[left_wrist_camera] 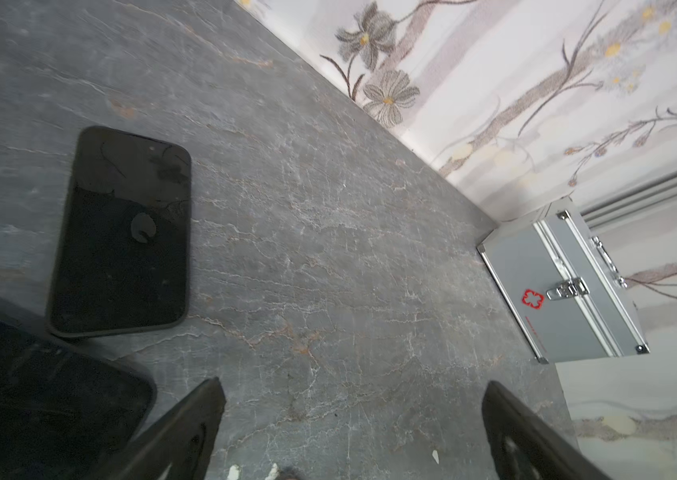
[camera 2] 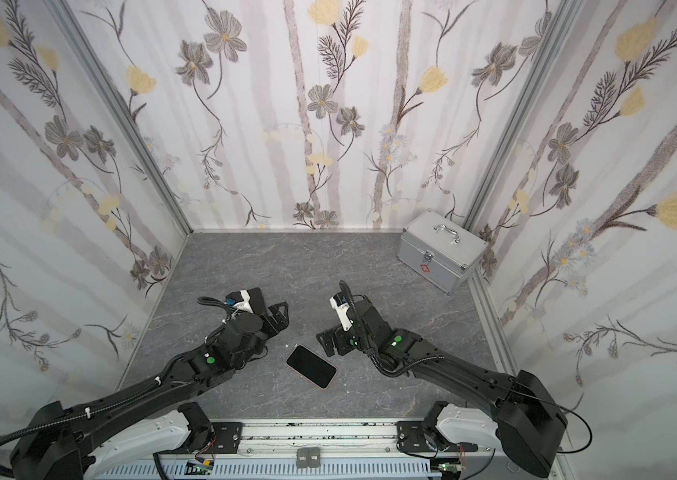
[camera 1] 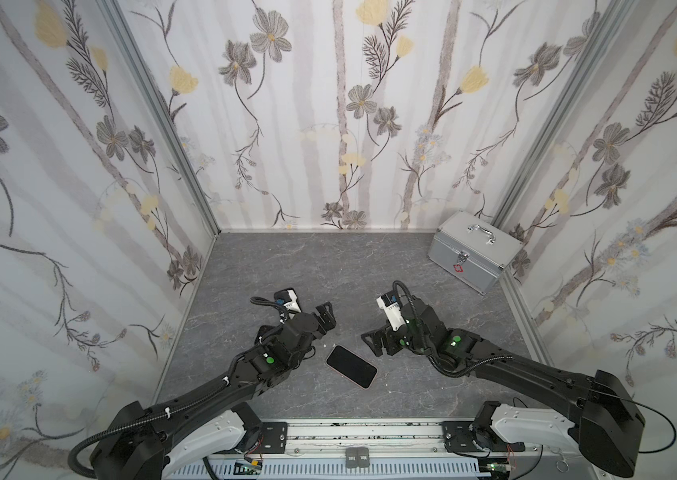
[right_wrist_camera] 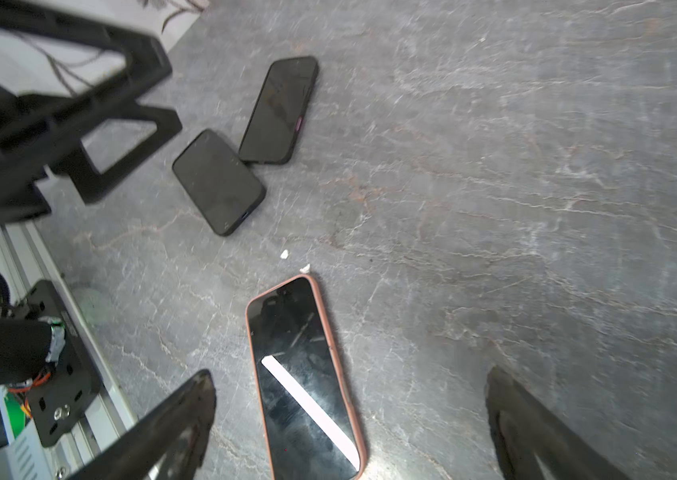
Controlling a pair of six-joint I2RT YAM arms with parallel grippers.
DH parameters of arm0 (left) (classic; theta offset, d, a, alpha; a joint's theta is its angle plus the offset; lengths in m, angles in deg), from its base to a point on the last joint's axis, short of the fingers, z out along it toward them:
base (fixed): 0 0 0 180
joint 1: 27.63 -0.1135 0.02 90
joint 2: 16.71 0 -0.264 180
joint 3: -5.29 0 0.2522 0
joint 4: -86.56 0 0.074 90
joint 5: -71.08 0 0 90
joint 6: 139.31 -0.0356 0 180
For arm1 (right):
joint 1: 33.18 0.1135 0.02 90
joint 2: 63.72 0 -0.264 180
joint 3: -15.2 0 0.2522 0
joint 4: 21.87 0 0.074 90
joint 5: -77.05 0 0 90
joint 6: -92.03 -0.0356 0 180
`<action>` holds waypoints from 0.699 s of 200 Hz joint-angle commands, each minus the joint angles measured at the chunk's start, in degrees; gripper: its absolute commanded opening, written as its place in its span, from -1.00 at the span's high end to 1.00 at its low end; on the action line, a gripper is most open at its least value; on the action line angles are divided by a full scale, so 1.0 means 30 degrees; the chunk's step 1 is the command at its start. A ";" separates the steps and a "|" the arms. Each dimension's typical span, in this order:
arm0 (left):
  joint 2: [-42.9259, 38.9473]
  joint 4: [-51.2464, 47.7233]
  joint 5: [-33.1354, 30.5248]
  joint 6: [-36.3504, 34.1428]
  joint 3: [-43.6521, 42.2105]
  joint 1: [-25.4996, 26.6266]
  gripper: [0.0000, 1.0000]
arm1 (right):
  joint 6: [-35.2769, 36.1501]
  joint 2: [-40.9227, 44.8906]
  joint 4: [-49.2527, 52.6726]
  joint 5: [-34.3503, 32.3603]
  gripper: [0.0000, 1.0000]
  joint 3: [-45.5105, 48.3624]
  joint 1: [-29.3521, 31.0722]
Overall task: Take the phone out of the phone case
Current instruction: 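Lower the right gripper over the pink-cased phone and grasp its end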
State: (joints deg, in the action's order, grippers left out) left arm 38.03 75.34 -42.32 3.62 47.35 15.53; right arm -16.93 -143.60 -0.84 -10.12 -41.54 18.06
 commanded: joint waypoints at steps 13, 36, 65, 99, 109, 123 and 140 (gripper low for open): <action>-0.2053 -0.2382 0.2244 -0.0122 -0.0554 -0.2823 -1.00 | 0.2252 -0.3076 0.1815 -0.1108 -0.99 -0.2674 0.2067; -0.2686 -0.3410 0.4228 -0.1167 -0.0246 -0.5850 -1.00 | 0.3297 -0.5806 0.2630 -0.1403 -0.99 -0.4648 0.3016; -0.2896 -0.4917 0.6355 -0.2206 0.0704 -0.9512 -1.00 | 0.3921 -0.8368 0.3863 -0.1289 -0.99 -0.6873 0.3354; -0.3549 -0.5617 0.8215 -0.3119 0.0829 -1.2278 -1.00 | 0.4748 -1.0211 0.4724 -0.1062 -0.99 -0.8251 0.3586; -0.3741 -0.5682 0.8524 -0.3195 0.0695 -1.2811 -1.00 | 0.4991 -1.0638 0.5015 -0.1004 -0.99 -0.8576 0.3681; -0.3884 -0.5712 0.8999 -0.3328 0.0578 -1.3418 -1.00 | 0.5282 -1.1224 0.5448 -0.1017 -0.99 -0.9115 0.3857; -0.3965 -0.5741 0.9207 -0.3516 0.0471 -1.3792 -1.00 | 0.5440 -1.1679 0.5732 -0.0958 -0.99 -0.9654 0.4047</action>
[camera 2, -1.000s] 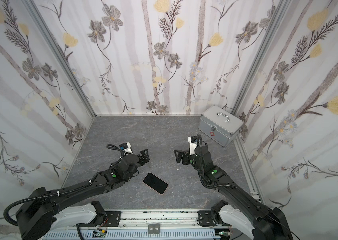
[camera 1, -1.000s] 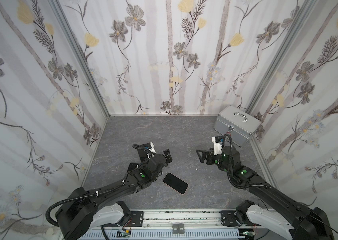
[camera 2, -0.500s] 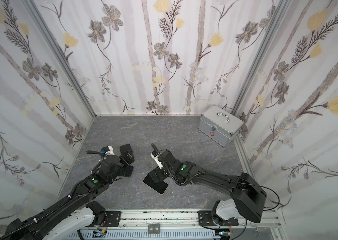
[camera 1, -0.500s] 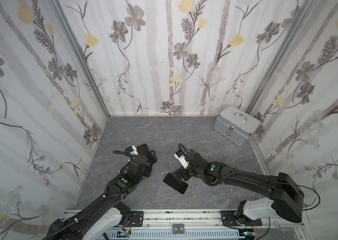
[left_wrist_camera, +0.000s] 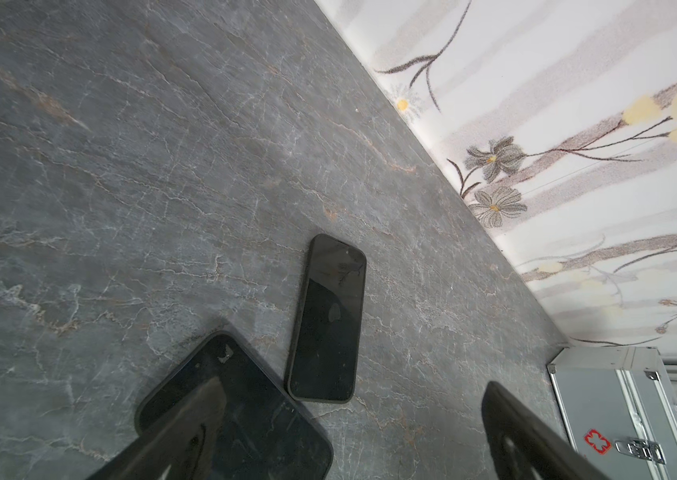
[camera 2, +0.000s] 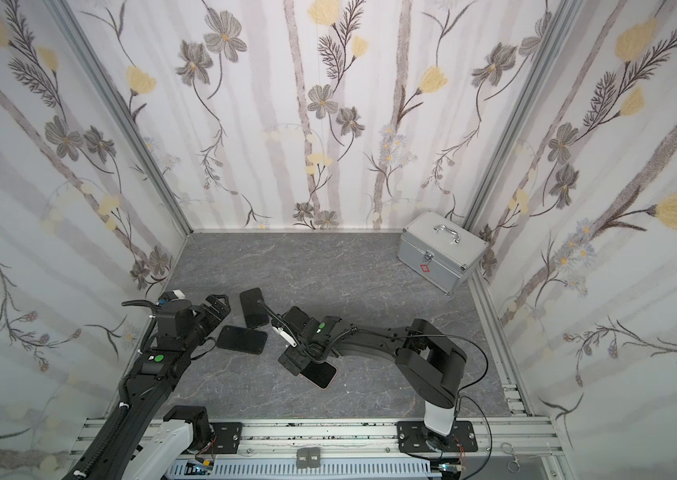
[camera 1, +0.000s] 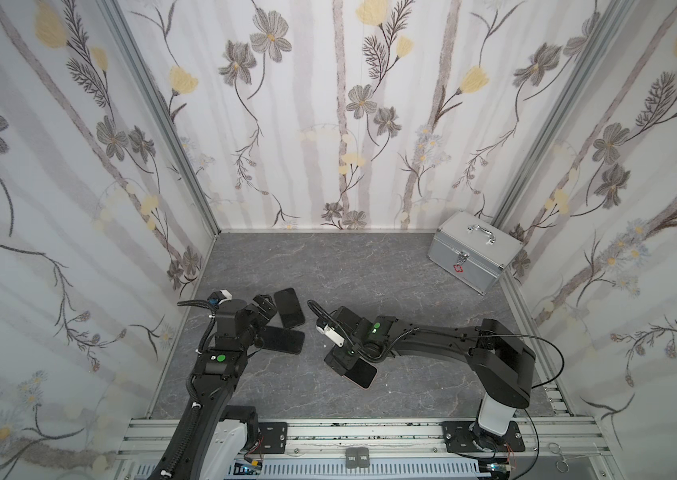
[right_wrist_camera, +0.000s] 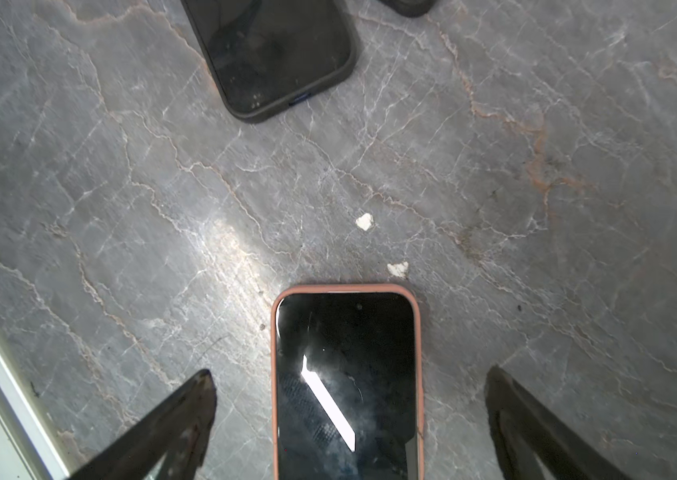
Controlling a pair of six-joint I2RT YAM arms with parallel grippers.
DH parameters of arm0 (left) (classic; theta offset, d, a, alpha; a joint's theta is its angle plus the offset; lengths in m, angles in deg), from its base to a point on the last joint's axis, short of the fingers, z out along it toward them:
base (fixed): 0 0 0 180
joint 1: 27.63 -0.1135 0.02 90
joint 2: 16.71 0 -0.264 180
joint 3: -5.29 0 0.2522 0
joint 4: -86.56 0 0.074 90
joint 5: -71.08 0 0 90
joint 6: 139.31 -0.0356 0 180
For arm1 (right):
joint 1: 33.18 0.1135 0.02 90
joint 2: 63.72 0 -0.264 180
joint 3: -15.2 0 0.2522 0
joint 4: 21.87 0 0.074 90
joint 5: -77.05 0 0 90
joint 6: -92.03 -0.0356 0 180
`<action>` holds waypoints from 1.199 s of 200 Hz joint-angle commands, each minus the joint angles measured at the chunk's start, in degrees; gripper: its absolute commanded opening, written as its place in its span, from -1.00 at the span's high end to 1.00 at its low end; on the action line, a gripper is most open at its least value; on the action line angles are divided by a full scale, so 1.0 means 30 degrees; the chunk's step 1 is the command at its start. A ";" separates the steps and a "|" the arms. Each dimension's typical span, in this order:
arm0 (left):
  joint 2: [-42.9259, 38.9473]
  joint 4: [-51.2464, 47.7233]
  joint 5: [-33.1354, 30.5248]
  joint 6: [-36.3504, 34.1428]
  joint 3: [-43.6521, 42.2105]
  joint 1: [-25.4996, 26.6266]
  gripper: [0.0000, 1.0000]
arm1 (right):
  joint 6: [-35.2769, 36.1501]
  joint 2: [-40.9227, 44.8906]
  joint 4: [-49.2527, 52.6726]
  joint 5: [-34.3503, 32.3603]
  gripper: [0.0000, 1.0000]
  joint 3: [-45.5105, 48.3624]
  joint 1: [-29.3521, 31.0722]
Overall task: Take the phone out of the phone case
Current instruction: 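Lower the right gripper over the pink-cased phone and grasp its end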
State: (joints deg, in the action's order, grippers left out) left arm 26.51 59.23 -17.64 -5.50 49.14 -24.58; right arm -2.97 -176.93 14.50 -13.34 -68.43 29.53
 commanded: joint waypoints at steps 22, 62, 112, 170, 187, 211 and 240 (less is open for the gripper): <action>-0.0241 -0.0401 0.1191 -0.0541 -0.0212 -0.0630 -1.00 | 0.0925 -0.1290 0.1124 -0.0247 -0.99 -0.1263 0.0418; -0.0458 -0.0460 0.1284 -0.0712 -0.0410 -0.0696 -1.00 | 0.0916 -0.1924 0.1674 -0.1222 -0.99 -0.1546 0.0510; -0.0624 -0.0489 0.1376 -0.0768 -0.0602 -0.0720 -1.00 | 0.0935 -0.2298 0.2241 -0.1039 -0.99 -0.1643 0.0540; -0.0898 -0.0621 0.1333 -0.0777 -0.0707 -0.0753 -1.00 | 0.0964 -0.2956 0.3044 -0.0014 -0.99 -0.1903 0.0514; -0.0931 -0.0690 0.1230 -0.0809 -0.0768 -0.0752 -1.00 | 0.0914 -0.3153 0.3328 -0.0126 -0.99 -0.1934 0.0462; -0.0841 -0.0753 0.0973 -0.0864 -0.0721 -0.0753 -1.00 | 0.0651 -0.3419 0.3711 -0.0529 -0.96 -0.2016 0.0424; -0.0454 -0.0809 0.0780 -0.0855 -0.0622 -0.0737 -1.00 | 0.0341 -0.3793 0.3884 -0.0502 -0.82 -0.2073 0.0427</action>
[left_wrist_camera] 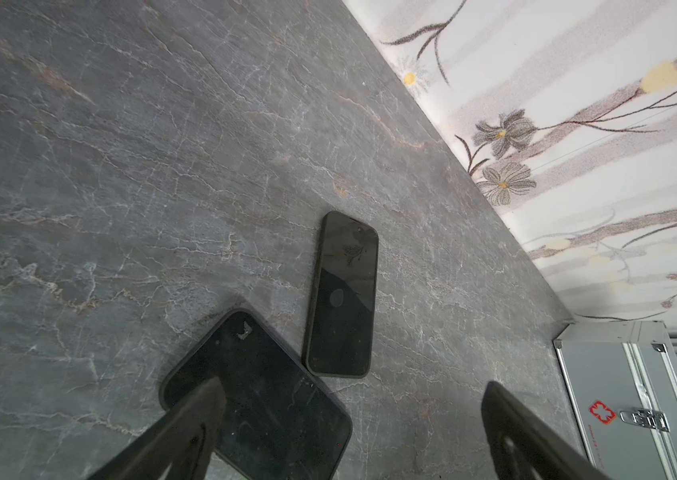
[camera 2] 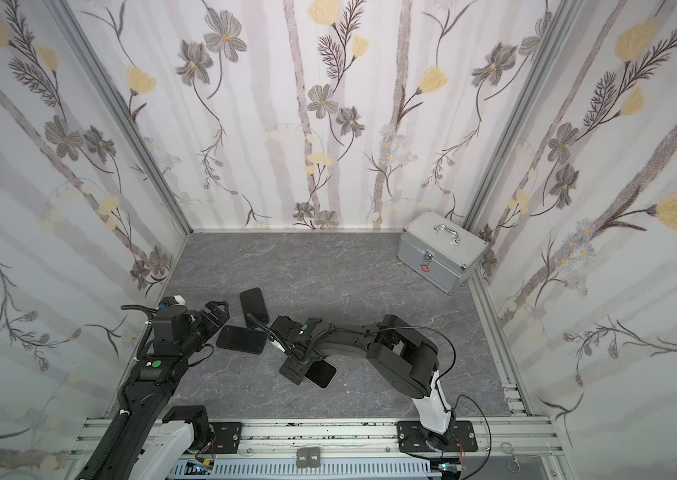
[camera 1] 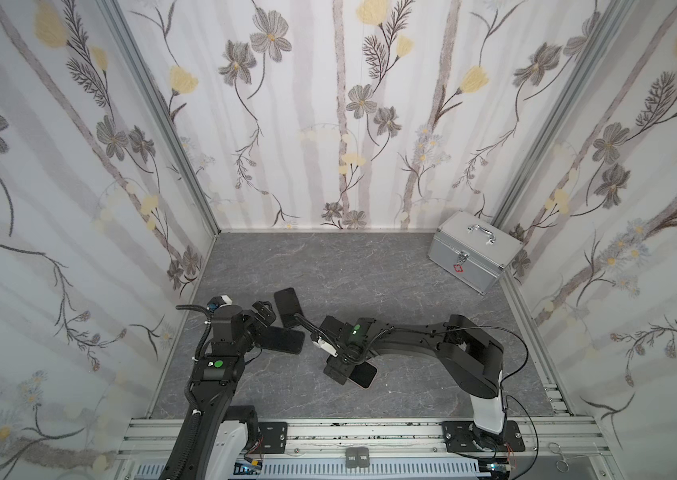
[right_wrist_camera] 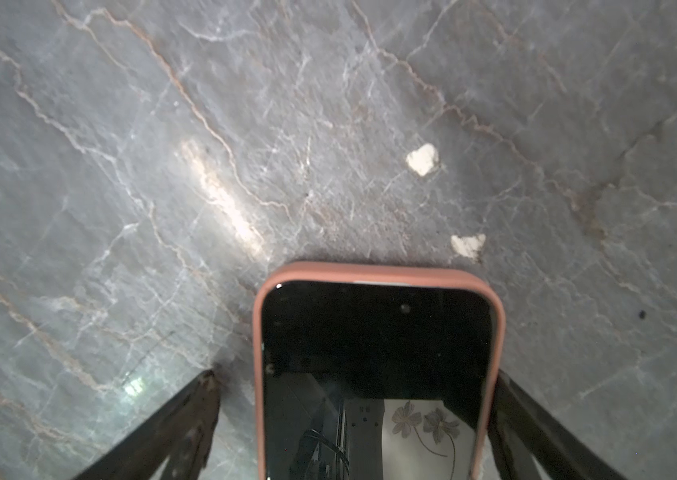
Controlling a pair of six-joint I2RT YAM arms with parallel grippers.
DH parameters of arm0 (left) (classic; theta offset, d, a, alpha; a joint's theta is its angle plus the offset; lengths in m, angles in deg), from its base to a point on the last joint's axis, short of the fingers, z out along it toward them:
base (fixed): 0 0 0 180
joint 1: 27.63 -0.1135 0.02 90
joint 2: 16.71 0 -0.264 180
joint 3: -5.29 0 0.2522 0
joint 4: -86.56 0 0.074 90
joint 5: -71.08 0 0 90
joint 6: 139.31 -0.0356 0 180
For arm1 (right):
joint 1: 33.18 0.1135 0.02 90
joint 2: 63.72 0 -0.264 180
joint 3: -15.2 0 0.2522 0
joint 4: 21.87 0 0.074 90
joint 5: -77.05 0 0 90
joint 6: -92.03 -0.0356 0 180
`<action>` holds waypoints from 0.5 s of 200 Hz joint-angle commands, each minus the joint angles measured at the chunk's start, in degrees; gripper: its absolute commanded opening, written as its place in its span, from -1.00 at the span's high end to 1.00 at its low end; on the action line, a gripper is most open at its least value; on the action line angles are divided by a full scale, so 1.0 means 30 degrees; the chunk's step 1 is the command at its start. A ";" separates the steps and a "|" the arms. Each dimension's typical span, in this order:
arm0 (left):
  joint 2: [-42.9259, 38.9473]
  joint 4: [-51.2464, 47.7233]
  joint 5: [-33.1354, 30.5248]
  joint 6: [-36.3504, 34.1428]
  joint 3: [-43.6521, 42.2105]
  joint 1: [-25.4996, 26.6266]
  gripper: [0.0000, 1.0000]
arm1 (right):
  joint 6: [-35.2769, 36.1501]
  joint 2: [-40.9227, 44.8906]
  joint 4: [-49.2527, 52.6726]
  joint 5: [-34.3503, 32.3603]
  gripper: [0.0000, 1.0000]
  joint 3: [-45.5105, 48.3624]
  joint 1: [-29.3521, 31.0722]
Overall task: Take the phone out of the phone case
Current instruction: 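Lower the right gripper over the pink-cased phone and grasp its end, then lift the phone with the right gripper while the left gripper reaches toward it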
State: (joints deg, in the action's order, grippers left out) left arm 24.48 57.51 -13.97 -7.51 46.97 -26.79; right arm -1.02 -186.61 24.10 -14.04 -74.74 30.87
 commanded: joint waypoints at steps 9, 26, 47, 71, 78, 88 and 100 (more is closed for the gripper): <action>0.0356 -0.0265 -0.0500 -0.0194 0.0123 -0.0011 -1.00 | -0.0371 -0.0631 0.0673 -0.0284 -0.75 0.0026 -0.0052; 0.0608 -0.0309 -0.0682 -0.0310 0.0197 0.0011 -1.00 | -0.0676 -0.0717 0.0687 -0.0165 -0.61 0.0061 -0.0345; 0.1050 -0.0324 -0.0683 -0.0281 0.0225 0.0056 -1.00 | -0.1354 -0.0628 0.0738 -0.0167 -0.51 0.0061 -0.0987; 0.1443 -0.0323 -0.0741 -0.0340 0.0372 0.0339 -1.00 | -0.2297 -0.0290 0.0775 -0.0378 -0.45 0.0282 -0.1771; 0.1543 -0.0302 -0.0833 -0.0369 0.0434 0.0540 -1.00 | -0.2662 -0.0163 0.0728 -0.0400 -0.44 0.0419 -0.2003; 0.1676 -0.0294 -0.1007 -0.0344 0.0548 0.0929 -1.00 | -0.3210 0.0073 0.0593 -0.0402 -0.43 0.0678 -0.2387; 0.1889 -0.0274 -0.1363 -0.0271 0.0686 0.1602 -1.00 | -0.3919 0.0373 0.0357 -0.0387 -0.41 0.0987 -0.2772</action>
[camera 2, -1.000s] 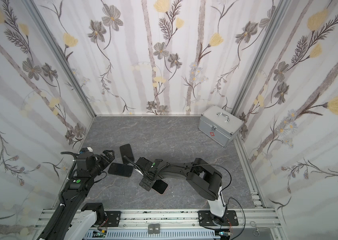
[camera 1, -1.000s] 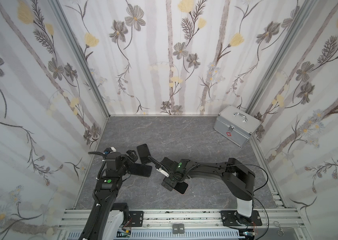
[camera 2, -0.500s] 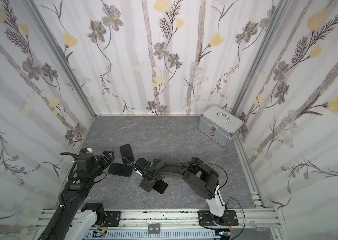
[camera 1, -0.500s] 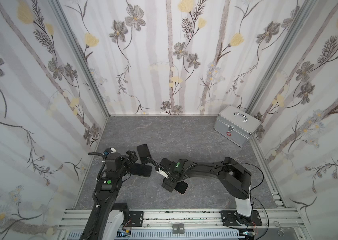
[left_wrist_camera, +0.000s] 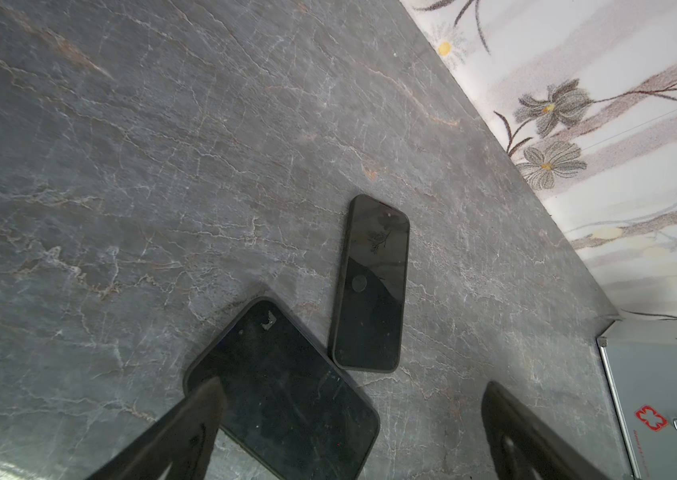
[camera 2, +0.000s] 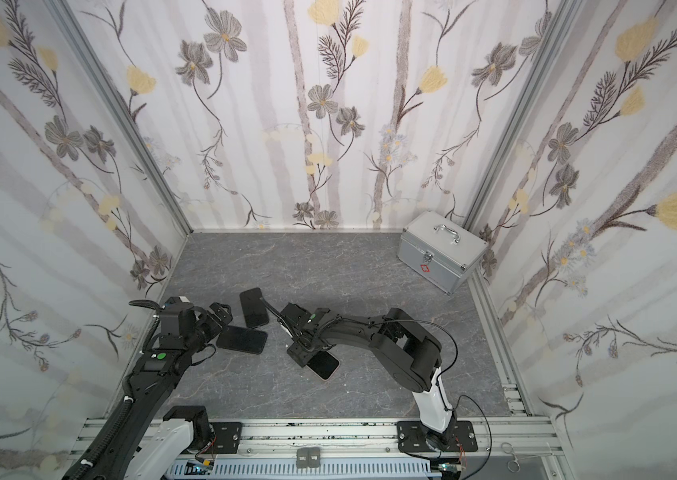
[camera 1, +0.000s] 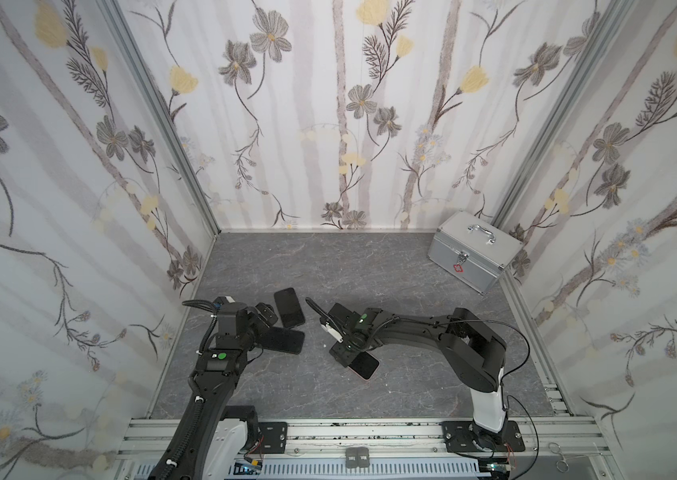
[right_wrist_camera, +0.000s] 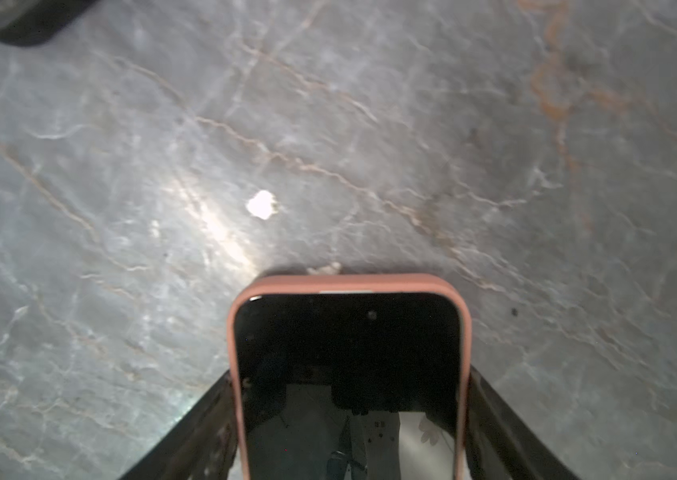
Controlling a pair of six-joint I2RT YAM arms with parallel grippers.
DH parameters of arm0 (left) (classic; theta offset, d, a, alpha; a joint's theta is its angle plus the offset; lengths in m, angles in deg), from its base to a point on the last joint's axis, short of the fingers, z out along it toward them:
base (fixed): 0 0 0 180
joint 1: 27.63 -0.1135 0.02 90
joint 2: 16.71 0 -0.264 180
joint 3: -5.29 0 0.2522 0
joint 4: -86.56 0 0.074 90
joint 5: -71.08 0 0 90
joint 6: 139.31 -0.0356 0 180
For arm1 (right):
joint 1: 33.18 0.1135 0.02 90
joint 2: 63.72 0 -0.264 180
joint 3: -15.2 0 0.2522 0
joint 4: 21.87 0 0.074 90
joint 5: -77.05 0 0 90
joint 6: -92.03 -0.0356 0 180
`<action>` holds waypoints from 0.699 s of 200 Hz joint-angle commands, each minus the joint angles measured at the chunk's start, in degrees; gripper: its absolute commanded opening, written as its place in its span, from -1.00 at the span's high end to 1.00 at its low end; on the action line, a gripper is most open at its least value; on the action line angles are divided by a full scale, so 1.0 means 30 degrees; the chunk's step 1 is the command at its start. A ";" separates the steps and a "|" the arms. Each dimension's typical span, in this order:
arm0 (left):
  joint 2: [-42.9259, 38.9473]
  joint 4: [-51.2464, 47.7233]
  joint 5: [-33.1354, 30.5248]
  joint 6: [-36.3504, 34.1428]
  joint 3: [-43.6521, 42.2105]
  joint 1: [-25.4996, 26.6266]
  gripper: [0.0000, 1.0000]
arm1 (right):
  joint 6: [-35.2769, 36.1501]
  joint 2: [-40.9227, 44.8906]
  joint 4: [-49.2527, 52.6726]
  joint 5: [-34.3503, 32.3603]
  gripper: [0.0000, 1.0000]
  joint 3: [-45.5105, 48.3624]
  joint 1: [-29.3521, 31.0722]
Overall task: Take the phone out of the phone case
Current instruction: 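Lift the phone with the right gripper while the left gripper reaches toward it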
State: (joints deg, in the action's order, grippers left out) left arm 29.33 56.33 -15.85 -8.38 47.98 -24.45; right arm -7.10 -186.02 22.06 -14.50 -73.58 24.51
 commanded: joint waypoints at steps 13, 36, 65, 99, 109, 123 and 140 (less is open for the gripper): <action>0.0597 0.0145 -0.1220 0.0083 0.0541 0.1761 -1.00 | -0.2715 0.0460 0.0697 -0.0096 -0.39 0.0967 -0.1110; 0.1257 0.0187 -0.1976 0.0328 0.0832 0.3613 -1.00 | -0.4145 0.0982 0.0109 0.0220 -0.35 0.1587 -0.1788; 0.1537 0.0686 -0.2430 0.0479 0.0849 0.5883 -1.00 | -0.5708 0.1883 -0.1206 0.1615 -0.37 0.2740 -0.2794; 0.2048 0.2304 -0.1676 0.0692 0.0496 0.7889 -1.00 | -0.6934 0.2972 -0.3101 0.3257 -0.38 0.4307 -0.3996; 0.2410 0.3095 -0.1392 0.0793 0.0298 0.8563 -0.99 | -0.7383 0.3380 -0.3808 0.3828 -0.38 0.4912 -0.4391; 0.3111 0.4160 -0.1167 0.0989 0.0131 0.9626 -0.99 | -0.8175 0.4009 -0.5108 0.4785 -0.37 0.5914 -0.4953; 0.4218 0.5485 -0.1173 0.1173 0.0092 1.1075 -0.99 | -0.9504 0.4920 -0.7188 0.6071 -0.37 0.7453 -0.5741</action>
State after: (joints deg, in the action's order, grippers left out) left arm 38.75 64.41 -20.26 -6.63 48.53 4.44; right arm -27.99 -173.61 6.94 -3.52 -55.88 9.67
